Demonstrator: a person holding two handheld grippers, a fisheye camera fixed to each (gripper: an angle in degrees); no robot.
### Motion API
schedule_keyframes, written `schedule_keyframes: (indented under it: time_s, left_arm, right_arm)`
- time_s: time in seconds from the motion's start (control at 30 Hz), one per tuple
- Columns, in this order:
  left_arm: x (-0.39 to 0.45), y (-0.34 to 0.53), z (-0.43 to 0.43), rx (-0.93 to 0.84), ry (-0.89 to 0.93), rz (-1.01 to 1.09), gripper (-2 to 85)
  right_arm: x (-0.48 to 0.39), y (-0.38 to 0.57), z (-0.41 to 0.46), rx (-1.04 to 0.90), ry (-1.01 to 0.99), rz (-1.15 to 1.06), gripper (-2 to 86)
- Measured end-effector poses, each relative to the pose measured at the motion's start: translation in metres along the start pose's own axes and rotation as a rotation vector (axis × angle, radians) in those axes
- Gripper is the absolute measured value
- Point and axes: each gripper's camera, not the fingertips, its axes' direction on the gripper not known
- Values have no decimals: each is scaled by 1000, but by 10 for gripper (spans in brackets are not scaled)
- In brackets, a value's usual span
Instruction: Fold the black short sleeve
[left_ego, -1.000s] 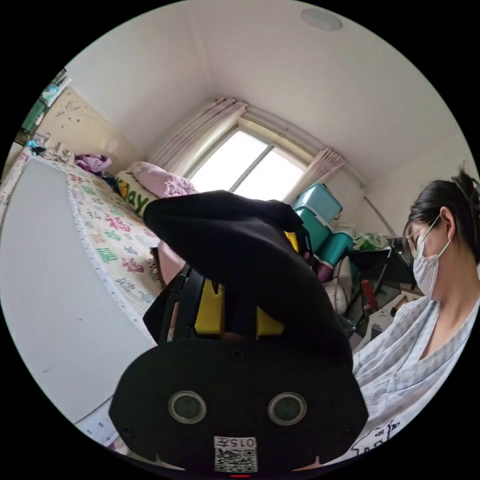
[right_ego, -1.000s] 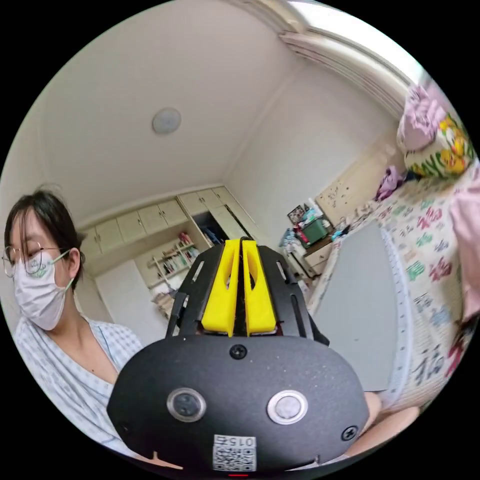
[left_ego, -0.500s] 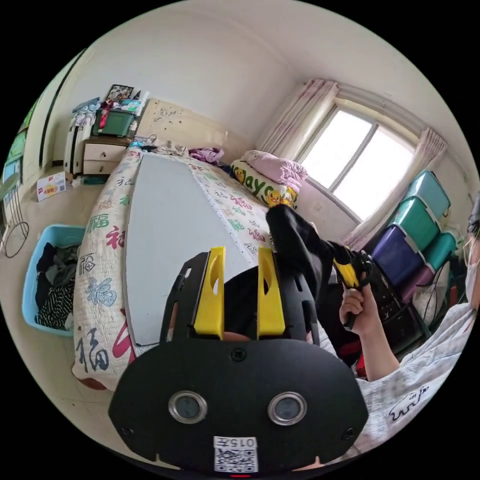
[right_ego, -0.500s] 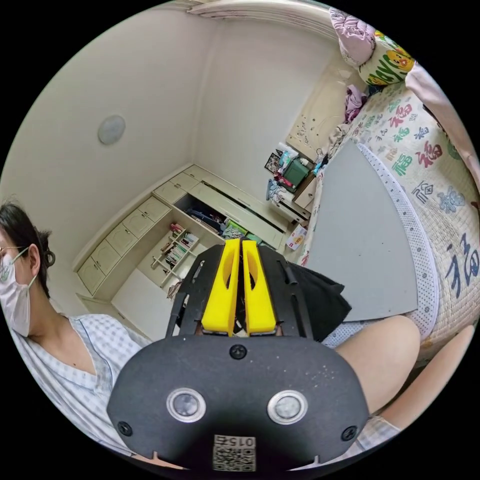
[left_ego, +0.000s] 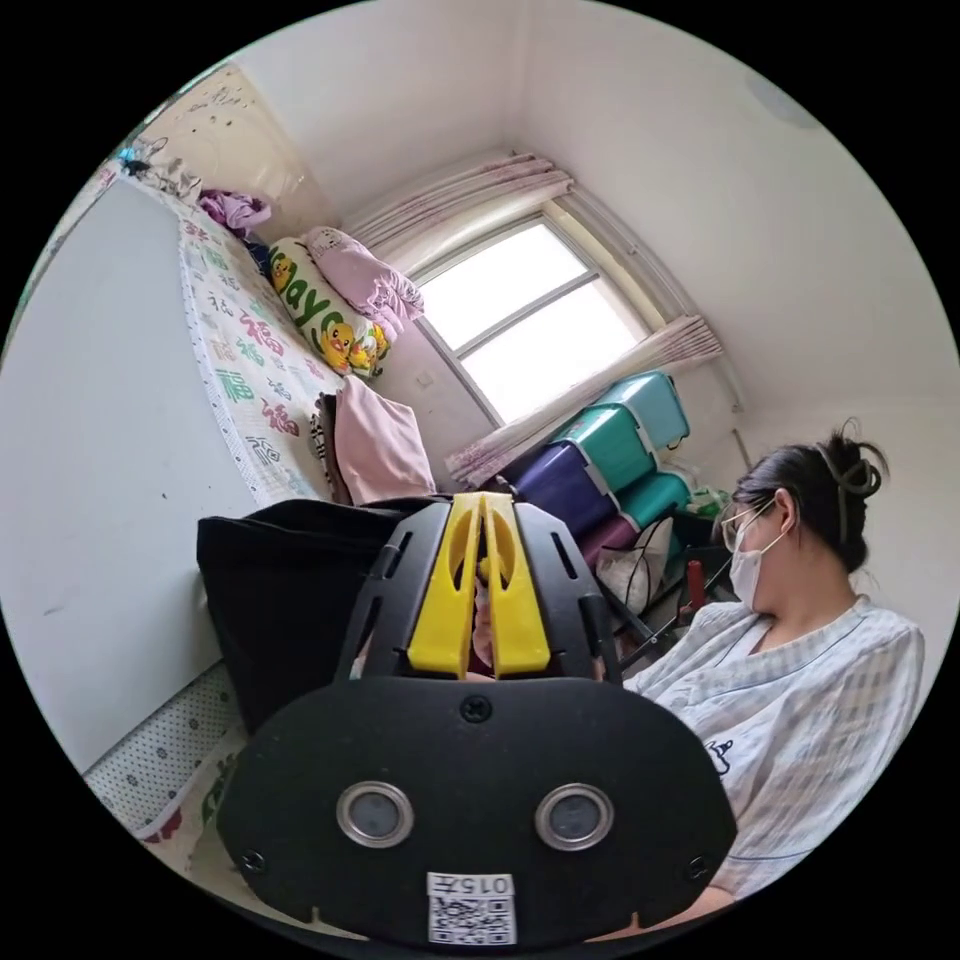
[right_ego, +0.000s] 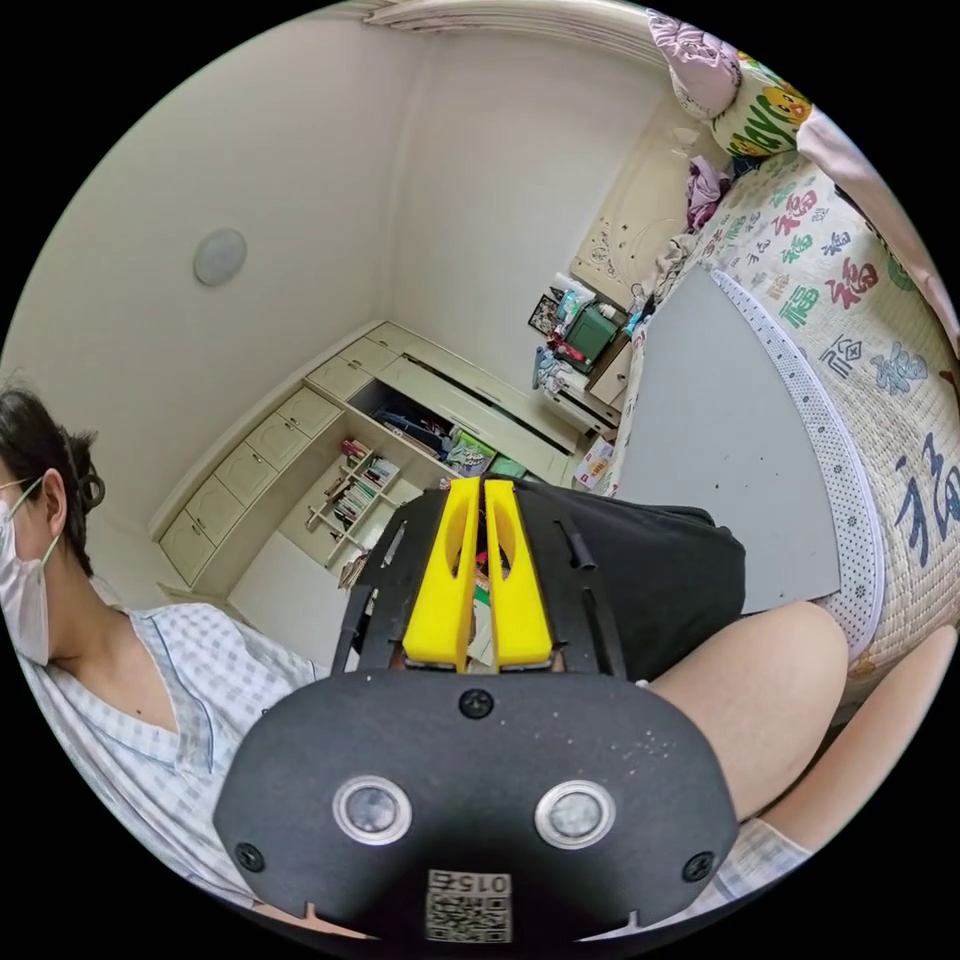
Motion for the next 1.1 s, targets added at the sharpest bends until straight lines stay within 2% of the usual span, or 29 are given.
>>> schedule_keyframes:
  time_s: [0.23,0.37,0.47,0.57,0.67,0.83,0.97,1.1]
  left_arm:
    - [-26,-2,39,-49,-105,22,9]
    - [-26,-16,69,-114,-200,109,100]
    - [-30,-23,105,-211,-254,158,94]
    - [-50,-26,134,-247,-238,120,29]
    - [-69,-28,139,-157,-181,94,0]
    - [-97,-29,151,-111,-165,55,3]
    - [-115,-26,177,-174,-186,63,66]
    - [-133,-19,199,-206,-133,78,43]
  right_arm:
    - [23,-12,-25,42,-48,27,1]
    - [35,-20,-43,65,-63,35,1]
    - [45,-26,-54,82,-80,49,1]
    - [53,-30,-64,101,-89,62,1]
    - [58,-34,-74,103,-88,66,1]
    - [68,-37,-88,127,-90,85,1]
    - [72,-41,-86,115,-117,89,1]
    - [68,-44,-79,85,-125,82,0]
